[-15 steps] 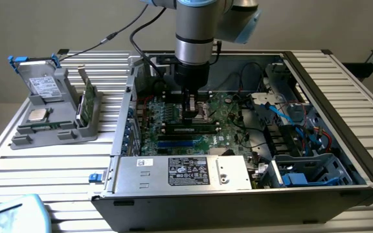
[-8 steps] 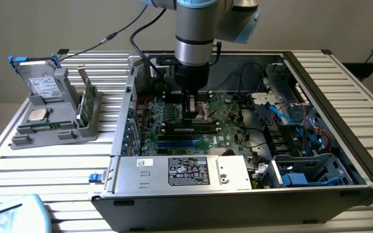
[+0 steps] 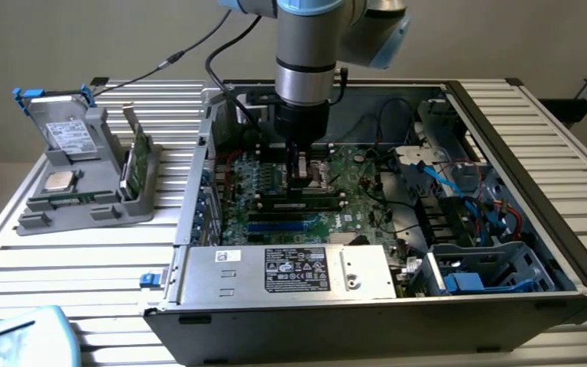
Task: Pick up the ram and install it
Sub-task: 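Press down the ram until it locks into place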
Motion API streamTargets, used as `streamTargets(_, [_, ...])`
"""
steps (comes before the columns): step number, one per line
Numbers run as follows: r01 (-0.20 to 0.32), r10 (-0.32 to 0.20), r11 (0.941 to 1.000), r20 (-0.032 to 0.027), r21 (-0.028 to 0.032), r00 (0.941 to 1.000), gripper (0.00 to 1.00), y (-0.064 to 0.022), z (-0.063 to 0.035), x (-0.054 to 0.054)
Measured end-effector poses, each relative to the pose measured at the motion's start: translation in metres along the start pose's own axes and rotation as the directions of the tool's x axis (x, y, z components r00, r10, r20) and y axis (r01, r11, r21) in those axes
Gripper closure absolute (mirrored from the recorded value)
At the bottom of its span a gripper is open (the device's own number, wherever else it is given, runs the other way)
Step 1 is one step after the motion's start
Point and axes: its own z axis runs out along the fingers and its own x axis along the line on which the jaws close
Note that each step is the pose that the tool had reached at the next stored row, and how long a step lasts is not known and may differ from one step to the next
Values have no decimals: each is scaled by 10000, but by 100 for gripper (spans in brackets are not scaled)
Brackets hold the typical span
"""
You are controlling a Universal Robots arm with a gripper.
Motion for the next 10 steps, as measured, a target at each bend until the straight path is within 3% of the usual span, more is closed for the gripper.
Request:
streamTargets(5, [-1,1,10000,9,7,10000,89,-1,4,-2])
streamTargets(7, [0,0,10000,31,11,10000,89,-1,-19,-2])
streamTargets(10, [3,-3,10000,11,-11,10000,89,2,-73,11])
